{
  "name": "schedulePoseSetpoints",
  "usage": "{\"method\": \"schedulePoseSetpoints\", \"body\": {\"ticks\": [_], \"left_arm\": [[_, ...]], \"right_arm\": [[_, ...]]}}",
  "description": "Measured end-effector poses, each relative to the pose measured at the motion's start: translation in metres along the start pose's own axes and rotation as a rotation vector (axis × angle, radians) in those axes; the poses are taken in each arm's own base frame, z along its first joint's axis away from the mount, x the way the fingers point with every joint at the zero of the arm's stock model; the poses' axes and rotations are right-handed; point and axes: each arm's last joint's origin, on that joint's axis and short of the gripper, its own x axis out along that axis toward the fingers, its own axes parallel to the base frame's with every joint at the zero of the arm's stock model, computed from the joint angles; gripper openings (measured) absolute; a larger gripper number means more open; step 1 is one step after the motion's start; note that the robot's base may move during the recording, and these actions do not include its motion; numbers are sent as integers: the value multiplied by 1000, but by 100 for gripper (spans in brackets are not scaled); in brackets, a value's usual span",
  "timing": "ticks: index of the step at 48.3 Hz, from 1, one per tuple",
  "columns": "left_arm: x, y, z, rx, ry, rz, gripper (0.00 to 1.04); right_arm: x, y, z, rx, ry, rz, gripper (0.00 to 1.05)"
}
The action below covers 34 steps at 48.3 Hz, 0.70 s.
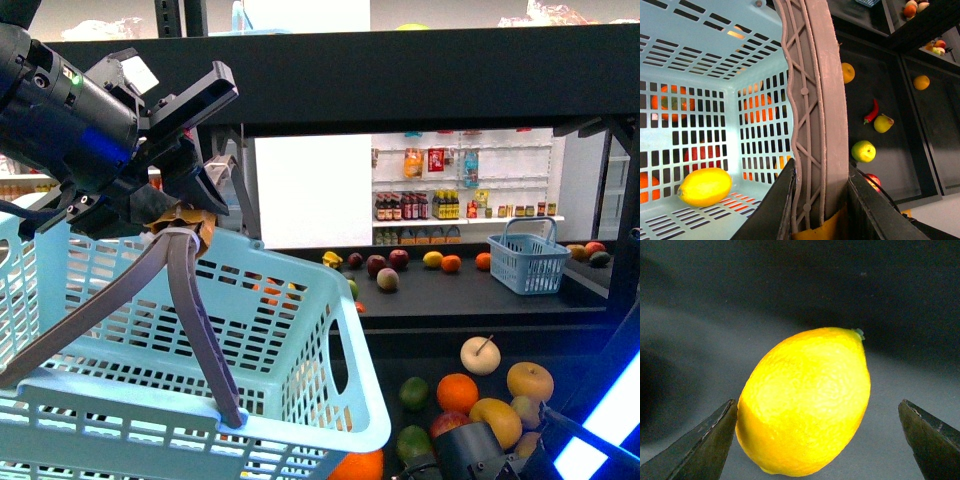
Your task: Pick lemon from shelf
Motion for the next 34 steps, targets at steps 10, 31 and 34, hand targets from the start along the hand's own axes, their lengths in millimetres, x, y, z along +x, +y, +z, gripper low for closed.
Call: {"method": "schedulePoseSetpoints", "body": {"ticks": [10,31,34], "left_arm": [[0,0,0,0,1,-1,22],[0,0,0,0,0,-1,22],[0,0,0,0,0,-1,22]], "right_arm": [[4,5,-4,-10,8,25,97],[17,7,-9,-21,32,16,91],[18,7,-8,-22,28,13,82]]}}
